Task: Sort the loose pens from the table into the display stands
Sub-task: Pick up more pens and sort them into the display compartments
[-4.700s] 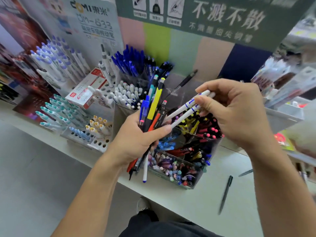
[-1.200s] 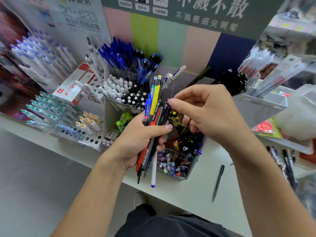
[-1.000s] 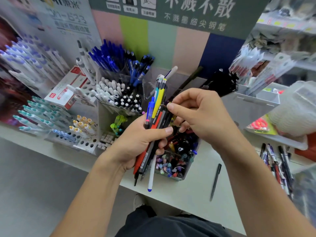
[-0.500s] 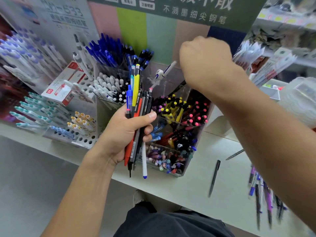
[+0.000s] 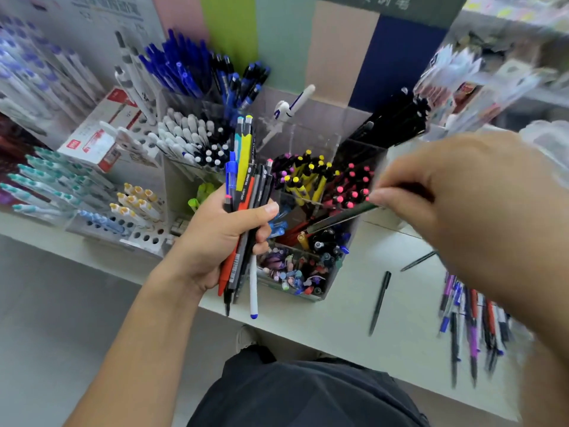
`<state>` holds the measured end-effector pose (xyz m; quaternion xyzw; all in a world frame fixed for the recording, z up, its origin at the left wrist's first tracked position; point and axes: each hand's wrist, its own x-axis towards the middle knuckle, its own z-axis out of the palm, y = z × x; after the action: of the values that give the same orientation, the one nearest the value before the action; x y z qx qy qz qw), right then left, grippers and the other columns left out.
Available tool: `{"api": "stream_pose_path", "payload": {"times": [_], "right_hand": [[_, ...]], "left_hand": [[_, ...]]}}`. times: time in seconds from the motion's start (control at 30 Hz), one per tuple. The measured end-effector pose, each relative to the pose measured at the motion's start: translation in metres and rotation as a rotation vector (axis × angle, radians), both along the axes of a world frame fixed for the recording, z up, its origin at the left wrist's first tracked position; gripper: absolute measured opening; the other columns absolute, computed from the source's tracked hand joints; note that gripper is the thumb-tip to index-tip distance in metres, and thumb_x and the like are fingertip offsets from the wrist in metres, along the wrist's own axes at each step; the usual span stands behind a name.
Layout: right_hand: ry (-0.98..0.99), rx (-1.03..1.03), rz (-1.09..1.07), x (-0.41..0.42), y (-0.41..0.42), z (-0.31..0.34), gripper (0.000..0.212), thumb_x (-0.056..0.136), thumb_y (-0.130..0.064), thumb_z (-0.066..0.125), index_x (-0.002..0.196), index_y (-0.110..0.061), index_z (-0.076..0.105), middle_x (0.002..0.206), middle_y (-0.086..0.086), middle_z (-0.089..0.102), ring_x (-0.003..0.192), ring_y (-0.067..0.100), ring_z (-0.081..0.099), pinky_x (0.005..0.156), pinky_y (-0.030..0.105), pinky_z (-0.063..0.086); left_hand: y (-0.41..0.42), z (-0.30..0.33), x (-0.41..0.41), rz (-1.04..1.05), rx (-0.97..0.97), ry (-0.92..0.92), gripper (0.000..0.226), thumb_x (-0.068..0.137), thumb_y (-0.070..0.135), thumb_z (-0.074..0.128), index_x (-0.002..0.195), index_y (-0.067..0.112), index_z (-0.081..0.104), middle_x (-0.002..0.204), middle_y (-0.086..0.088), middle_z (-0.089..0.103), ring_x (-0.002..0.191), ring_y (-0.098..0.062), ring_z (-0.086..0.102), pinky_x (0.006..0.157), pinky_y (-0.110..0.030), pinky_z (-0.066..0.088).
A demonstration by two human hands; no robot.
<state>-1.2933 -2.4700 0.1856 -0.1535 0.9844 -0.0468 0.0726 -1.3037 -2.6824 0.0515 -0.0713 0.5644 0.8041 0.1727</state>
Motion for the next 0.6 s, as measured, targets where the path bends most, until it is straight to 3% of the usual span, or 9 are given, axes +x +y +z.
{"api": "stream_pose_path", "payload": {"times": [0.07,0.13,0.23,0.33,0.43,0.53,0.6], "right_hand": [[-0.117,0.088,-0.081,-0.006,-0.006,-0.031,0.03,0.105,-0.035,0.047,0.105,-0.013,0.066,0.099,0.003,0.062,0.089,0.026,0.052,0.072,0.031,0.035],[-0.125,0.139,-0.1,-0.01,-0.013,-0.069,0.016,0.102,-0.02,0.056,0.088,-0.014,0.058,0.088,0.002,0.053,0.083,0.025,0.047,0.07,0.031,0.036],[-0.151,0.131,-0.076,-0.014,-0.018,-0.115,0.038,0.094,-0.005,0.063,0.07,-0.018,0.036,0.077,-0.001,0.041,0.079,0.025,0.047,0.066,0.033,0.036],[-0.108,0.044,-0.032,-0.011,-0.025,-0.142,0.037,0.091,0.001,0.062,0.074,-0.019,0.036,0.082,0.0,0.045,0.081,0.026,0.048,0.066,0.033,0.033],[-0.085,0.058,-0.049,-0.02,-0.026,-0.164,0.031,0.09,-0.003,0.067,0.073,-0.017,0.045,0.073,0.0,0.047,0.078,0.028,0.052,0.064,0.033,0.035],[-0.181,0.072,-0.045,-0.028,-0.027,-0.172,0.042,0.094,-0.008,0.064,0.062,-0.017,0.038,0.062,-0.001,0.039,0.067,0.026,0.047,0.061,0.032,0.035],[-0.231,0.044,-0.005,-0.025,-0.028,-0.156,0.039,0.101,-0.013,0.057,0.064,-0.017,0.043,0.064,0.001,0.045,0.063,0.022,0.047,0.06,0.032,0.038]], "left_hand": [[0.004,0.0,0.002,-0.01,-0.021,-0.001,0.032,0.076,0.006,0.074,0.1,0.005,0.052,0.062,0.0,0.052,0.052,-0.014,0.048,0.044,-0.024,0.041],[0.006,0.0,0.003,-0.023,-0.025,-0.017,0.033,0.076,0.007,0.071,0.102,0.004,0.052,0.063,0.0,0.053,0.052,-0.014,0.048,0.044,-0.024,0.041],[0.007,-0.003,0.005,-0.043,0.042,-0.059,0.038,0.078,0.002,0.077,0.108,0.006,0.053,0.078,-0.009,0.051,0.054,-0.014,0.048,0.045,-0.024,0.041],[0.007,-0.008,0.008,-0.058,0.157,-0.109,0.031,0.08,0.005,0.07,0.106,0.006,0.055,0.085,-0.011,0.047,0.055,-0.013,0.047,0.046,-0.023,0.041],[0.005,-0.009,0.01,-0.081,0.221,-0.128,0.019,0.08,0.001,0.067,0.097,0.006,0.061,0.085,-0.009,0.051,0.057,-0.013,0.047,0.047,-0.022,0.043],[0.0,-0.008,0.011,-0.077,0.258,-0.148,0.023,0.079,-0.001,0.065,0.101,0.004,0.059,0.088,-0.008,0.054,0.059,-0.012,0.05,0.047,-0.022,0.044],[-0.004,-0.007,0.013,-0.071,0.237,-0.133,0.026,0.079,-0.001,0.066,0.104,0.003,0.057,0.089,-0.009,0.055,0.06,-0.013,0.051,0.048,-0.022,0.044]]}}
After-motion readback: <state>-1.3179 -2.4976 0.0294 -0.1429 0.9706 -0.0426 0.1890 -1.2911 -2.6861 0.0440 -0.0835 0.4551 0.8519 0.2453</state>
